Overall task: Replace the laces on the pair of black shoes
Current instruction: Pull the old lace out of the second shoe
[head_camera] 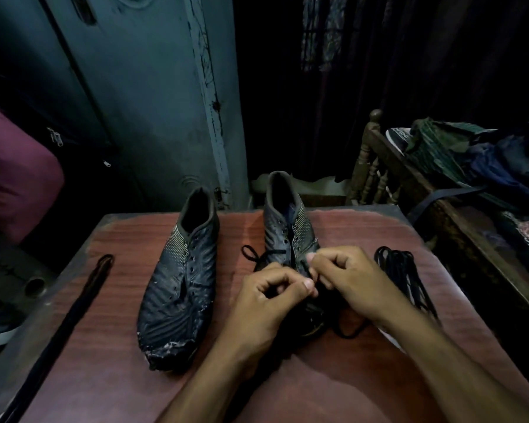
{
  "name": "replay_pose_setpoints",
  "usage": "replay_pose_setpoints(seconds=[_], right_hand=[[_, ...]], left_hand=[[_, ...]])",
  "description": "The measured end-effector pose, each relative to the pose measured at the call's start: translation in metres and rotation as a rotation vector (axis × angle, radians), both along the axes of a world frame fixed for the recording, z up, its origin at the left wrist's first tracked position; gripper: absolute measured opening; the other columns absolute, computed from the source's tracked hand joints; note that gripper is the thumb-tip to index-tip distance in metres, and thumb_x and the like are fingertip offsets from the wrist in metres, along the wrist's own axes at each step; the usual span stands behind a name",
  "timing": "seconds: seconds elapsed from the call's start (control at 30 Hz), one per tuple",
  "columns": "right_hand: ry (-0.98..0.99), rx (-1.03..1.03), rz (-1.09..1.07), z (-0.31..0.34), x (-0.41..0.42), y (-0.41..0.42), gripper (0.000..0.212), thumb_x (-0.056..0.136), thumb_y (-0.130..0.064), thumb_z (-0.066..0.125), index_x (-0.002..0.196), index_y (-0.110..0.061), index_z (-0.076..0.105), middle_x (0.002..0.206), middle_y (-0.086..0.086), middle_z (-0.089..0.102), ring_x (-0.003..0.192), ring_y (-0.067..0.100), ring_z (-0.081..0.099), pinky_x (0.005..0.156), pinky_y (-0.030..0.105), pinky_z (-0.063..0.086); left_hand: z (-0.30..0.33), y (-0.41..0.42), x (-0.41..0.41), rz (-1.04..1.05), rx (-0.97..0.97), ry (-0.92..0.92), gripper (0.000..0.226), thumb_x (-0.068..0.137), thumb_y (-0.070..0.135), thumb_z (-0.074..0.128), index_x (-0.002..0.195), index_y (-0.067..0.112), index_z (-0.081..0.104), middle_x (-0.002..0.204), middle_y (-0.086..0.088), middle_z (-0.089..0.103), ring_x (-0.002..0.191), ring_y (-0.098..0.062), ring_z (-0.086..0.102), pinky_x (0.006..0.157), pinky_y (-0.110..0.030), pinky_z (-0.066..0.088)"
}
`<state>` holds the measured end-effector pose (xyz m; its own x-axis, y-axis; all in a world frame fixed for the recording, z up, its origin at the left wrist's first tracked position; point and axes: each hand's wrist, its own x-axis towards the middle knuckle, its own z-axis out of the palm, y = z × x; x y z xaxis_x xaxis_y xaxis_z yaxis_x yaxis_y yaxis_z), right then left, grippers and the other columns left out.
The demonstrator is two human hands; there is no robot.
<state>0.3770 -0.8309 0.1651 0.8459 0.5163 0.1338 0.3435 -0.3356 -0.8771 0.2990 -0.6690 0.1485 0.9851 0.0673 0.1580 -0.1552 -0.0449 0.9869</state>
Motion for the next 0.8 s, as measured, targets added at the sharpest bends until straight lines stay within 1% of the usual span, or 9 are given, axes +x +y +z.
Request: replay_pose_setpoints(seconds=[0.1, 0.23, 0.33, 0.43, 0.53, 0.6, 0.67, 0.73, 0.8], right_hand=[[-0.034, -0.049, -0.007, -0.003, -0.005, 0.007, 0.044, 0.1, -0.033, 0.064, 0.061, -0.013, 0.064, 0.059, 0.006, 0.061, 0.056, 0.01, 0.052, 0.058, 0.036, 0.042], [0.039, -0.039, 0.055, 0.003, -0.005, 0.003, 0.04, 0.097, -0.02, 0.067, 0.058, -0.016, 0.062, 0.055, -0.003, 0.054, 0.056, 0.005, 0.048, 0.059, 0.03, 0.039], [0.152, -0.016, 0.194, 0.009, -0.005, -0.005, 0.038, 0.098, -0.016, 0.066, 0.063, -0.005, 0.061, 0.057, 0.0, 0.05, 0.057, 0.008, 0.044, 0.059, 0.026, 0.036], [0.142, -0.033, 0.279, 0.014, -0.008, -0.008, 0.036, 0.098, -0.015, 0.068, 0.065, 0.0, 0.062, 0.061, 0.011, 0.051, 0.062, 0.014, 0.047, 0.062, 0.029, 0.038], [0.11, -0.034, 0.265, 0.012, -0.008, -0.006, 0.037, 0.096, -0.021, 0.07, 0.061, -0.008, 0.065, 0.058, 0.005, 0.053, 0.061, 0.01, 0.049, 0.063, 0.026, 0.039], [0.098, 0.008, 0.176, 0.01, -0.008, -0.003, 0.042, 0.095, -0.034, 0.069, 0.059, -0.015, 0.064, 0.056, -0.002, 0.054, 0.057, 0.006, 0.047, 0.059, 0.022, 0.036], [0.107, 0.068, 0.046, 0.007, -0.007, 0.001, 0.045, 0.096, -0.038, 0.065, 0.057, -0.016, 0.063, 0.051, -0.007, 0.054, 0.051, 0.0, 0.045, 0.057, 0.018, 0.035], [0.084, 0.053, -0.016, 0.004, -0.006, 0.005, 0.048, 0.097, -0.041, 0.063, 0.056, -0.015, 0.063, 0.047, -0.007, 0.052, 0.048, 0.001, 0.043, 0.054, 0.024, 0.035], [0.048, 0.014, -0.004, 0.0, -0.007, 0.007, 0.051, 0.096, -0.047, 0.064, 0.06, -0.012, 0.065, 0.051, 0.0, 0.057, 0.051, 0.008, 0.048, 0.054, 0.035, 0.037]], left_hand=[[0.001, 0.0, -0.003, -0.046, -0.05, 0.017, 0.015, 0.082, 0.024, 0.073, 0.073, 0.013, 0.077, 0.077, 0.001, 0.054, 0.071, -0.009, 0.055, 0.066, -0.02, 0.045], [0.0, -0.002, 0.002, 0.057, -0.028, 0.044, 0.03, 0.084, 0.037, 0.069, 0.068, 0.012, 0.073, 0.076, 0.005, 0.06, 0.073, -0.006, 0.057, 0.069, -0.023, 0.044], [-0.003, -0.004, 0.005, 0.138, 0.066, 0.035, 0.037, 0.095, 0.038, 0.067, 0.07, 0.011, 0.072, 0.072, 0.004, 0.062, 0.07, -0.006, 0.056, 0.068, -0.026, 0.041], [-0.005, -0.006, 0.006, 0.155, 0.189, 0.028, 0.034, 0.1, 0.031, 0.063, 0.07, 0.017, 0.075, 0.073, 0.004, 0.065, 0.072, -0.006, 0.06, 0.068, -0.025, 0.044], [-0.009, -0.005, 0.007, 0.137, 0.162, 0.026, 0.027, 0.095, 0.033, 0.068, 0.074, 0.018, 0.076, 0.081, 0.001, 0.07, 0.076, -0.009, 0.064, 0.073, -0.031, 0.049], [-0.01, -0.003, 0.008, 0.119, 0.165, 0.01, 0.024, 0.091, 0.035, 0.066, 0.075, 0.02, 0.076, 0.084, -0.001, 0.071, 0.078, -0.01, 0.065, 0.074, -0.03, 0.05], [-0.009, -0.003, 0.007, 0.092, 0.118, -0.021, 0.022, 0.091, 0.03, 0.065, 0.076, 0.018, 0.075, 0.084, 0.0, 0.07, 0.08, -0.01, 0.064, 0.076, -0.027, 0.049], [-0.006, -0.003, 0.004, 0.028, 0.028, -0.031, 0.019, 0.09, 0.025, 0.066, 0.075, 0.016, 0.075, 0.083, -0.001, 0.069, 0.08, -0.011, 0.064, 0.077, -0.028, 0.048], [-0.006, -0.004, 0.001, -0.054, -0.065, -0.009, 0.018, 0.089, 0.022, 0.068, 0.074, 0.014, 0.075, 0.083, -0.003, 0.066, 0.078, -0.013, 0.063, 0.074, -0.031, 0.048]])
